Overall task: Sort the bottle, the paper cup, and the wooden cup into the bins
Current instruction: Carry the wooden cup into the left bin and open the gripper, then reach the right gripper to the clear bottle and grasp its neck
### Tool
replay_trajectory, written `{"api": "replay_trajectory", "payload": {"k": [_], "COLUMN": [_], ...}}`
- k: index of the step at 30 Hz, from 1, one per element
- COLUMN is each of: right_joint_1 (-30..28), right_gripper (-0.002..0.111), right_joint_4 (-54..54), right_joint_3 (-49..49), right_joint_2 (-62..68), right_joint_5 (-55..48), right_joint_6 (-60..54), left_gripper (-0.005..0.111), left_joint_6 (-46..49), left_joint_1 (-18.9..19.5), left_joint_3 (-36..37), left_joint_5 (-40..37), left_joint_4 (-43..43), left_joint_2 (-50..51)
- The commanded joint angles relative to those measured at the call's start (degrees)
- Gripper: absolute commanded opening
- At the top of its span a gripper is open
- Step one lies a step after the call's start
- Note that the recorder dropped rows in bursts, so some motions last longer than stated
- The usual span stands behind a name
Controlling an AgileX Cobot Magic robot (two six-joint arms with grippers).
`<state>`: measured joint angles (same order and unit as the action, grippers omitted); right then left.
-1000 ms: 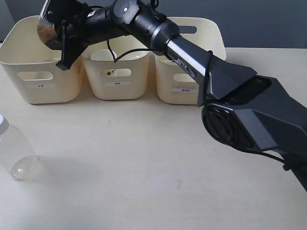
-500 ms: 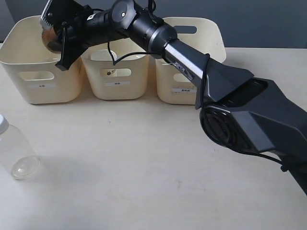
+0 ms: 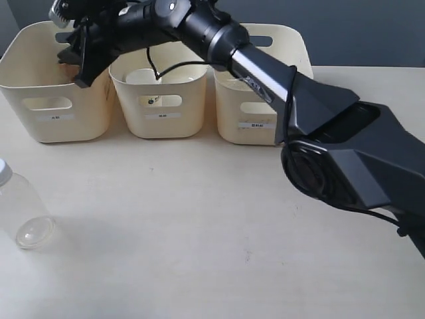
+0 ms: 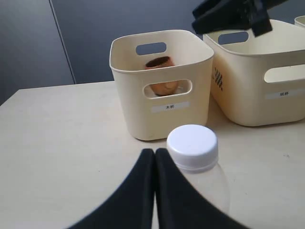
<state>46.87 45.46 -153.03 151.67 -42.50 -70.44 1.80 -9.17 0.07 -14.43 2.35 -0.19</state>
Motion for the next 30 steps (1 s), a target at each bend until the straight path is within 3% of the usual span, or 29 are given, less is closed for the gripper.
{"api": "replay_trajectory", "payload": {"k": [1, 5, 9, 12, 21, 22, 27, 30], "right_joint_1": [-0.1, -0.1, -0.1, 0.5, 3.6, 4.5, 5.8, 5.1], "right_gripper": [0.033, 0.024, 0.014, 0.012, 0.01, -0.001, -0.001, -0.001], "right_joint_4": [1.6, 1.5, 1.4, -2.0, -5.6, -4.6, -0.4, 0.3], "right_joint_3": [-0.4, -0.4, -0.4, 1.4, 11.1, 13.7, 24.6, 38.8], "right_joint_2": [-7.7, -11.8, -13.0, -12.8, -13.5, -14.0, -18.1, -26.6], "right_joint_5": [-5.9, -13.4, -27.5, -27.5, -27.5, -27.5, -27.5, -27.5], "right_joint_6": [0.9, 2.3, 6.0, 12.3, 9.1, 6.6, 1.6, -2.6], "left_gripper": [0.0, 0.0, 0.0, 0.0, 0.0, 0.0, 0.0, 0.0], "left_joint_6": [-0.2, -0.2, -0.2, -0.2, -0.2, -0.2, -0.2, -0.2], "left_joint_1": [-0.2, -0.2, -0.2, -0.2, -0.2, -0.2, -0.2, -0.2], "left_joint_3": [-0.1, -0.1, -0.1, -0.1, -0.1, -0.1, -0.1, -0.1], "left_joint_5": [0.8, 0.8, 0.8, 0.8, 0.8, 0.8, 0.8, 0.8], "left_joint_4": [0.1, 0.1, 0.1, 0.1, 0.1, 0.1, 0.1, 0.1], "left_joint_2": [0.2, 0.2, 0.2, 0.2, 0.2, 0.2, 0.2, 0.2]}}
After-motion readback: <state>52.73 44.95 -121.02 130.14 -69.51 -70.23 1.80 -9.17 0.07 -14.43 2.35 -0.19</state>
